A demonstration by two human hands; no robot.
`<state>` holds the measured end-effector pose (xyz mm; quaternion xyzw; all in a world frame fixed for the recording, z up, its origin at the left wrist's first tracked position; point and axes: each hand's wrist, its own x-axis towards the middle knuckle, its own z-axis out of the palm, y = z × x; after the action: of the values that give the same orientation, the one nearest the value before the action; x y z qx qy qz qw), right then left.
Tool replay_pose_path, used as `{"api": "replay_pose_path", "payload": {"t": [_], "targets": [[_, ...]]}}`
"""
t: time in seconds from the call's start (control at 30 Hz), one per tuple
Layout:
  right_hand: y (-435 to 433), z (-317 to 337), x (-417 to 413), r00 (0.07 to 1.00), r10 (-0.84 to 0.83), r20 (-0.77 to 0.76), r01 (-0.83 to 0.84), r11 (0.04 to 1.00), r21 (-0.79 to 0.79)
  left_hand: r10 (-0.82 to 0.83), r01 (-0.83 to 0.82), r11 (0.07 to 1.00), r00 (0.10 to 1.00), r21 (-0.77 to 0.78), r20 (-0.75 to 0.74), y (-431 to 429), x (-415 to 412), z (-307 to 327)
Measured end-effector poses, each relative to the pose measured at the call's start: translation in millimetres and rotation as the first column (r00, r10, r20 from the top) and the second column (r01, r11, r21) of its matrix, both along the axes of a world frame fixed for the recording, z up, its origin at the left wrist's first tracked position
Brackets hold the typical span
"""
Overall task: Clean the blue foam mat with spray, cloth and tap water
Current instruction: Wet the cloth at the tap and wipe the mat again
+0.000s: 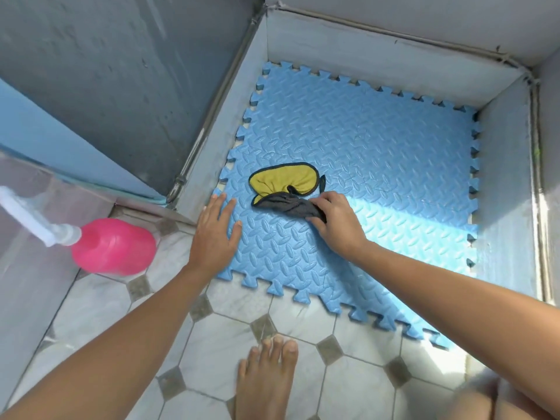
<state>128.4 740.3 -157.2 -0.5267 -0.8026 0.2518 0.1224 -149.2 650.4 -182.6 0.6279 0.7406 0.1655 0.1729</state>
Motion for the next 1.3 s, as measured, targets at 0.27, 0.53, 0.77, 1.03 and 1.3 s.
{"api": "replay_pose_path", "payload": {"t": [0.27, 0.53, 0.77, 1.03, 1.3], "targets": [[-6, 47, -54, 0.902, 0.388, -0.188, -0.425, 0.872, -0.243, -0.229, 0.232, 0.973, 0.962, -0.006, 0.148, -10, 19, 49], [-14, 102, -68, 0.875, 0.124, -0.468, -0.384, 0.767, -0.514, 0.061, 0.01, 0.984, 0.917, -0.176, 0.394, -18, 4, 116], [-35, 68, -133, 0.902, -0.061, -0.426, -0.287, 0.652, -0.702, 0.199, -0.185, 0.866, 0.98, -0.465, -0.019, -27, -50, 137], [-92, 32, -200, 0.868, 0.177, -0.464, -0.493, 0.425, -0.76, 0.143, -0.15, 0.923, 0.989, -0.354, -0.047, -52, -70, 130], [-46, 28, -159, 0.932, -0.165, -0.322, -0.182, 0.556, -0.811, 0.09, -0.237, 0.82, 0.952, -0.52, -0.292, -43, -53, 89]]}}
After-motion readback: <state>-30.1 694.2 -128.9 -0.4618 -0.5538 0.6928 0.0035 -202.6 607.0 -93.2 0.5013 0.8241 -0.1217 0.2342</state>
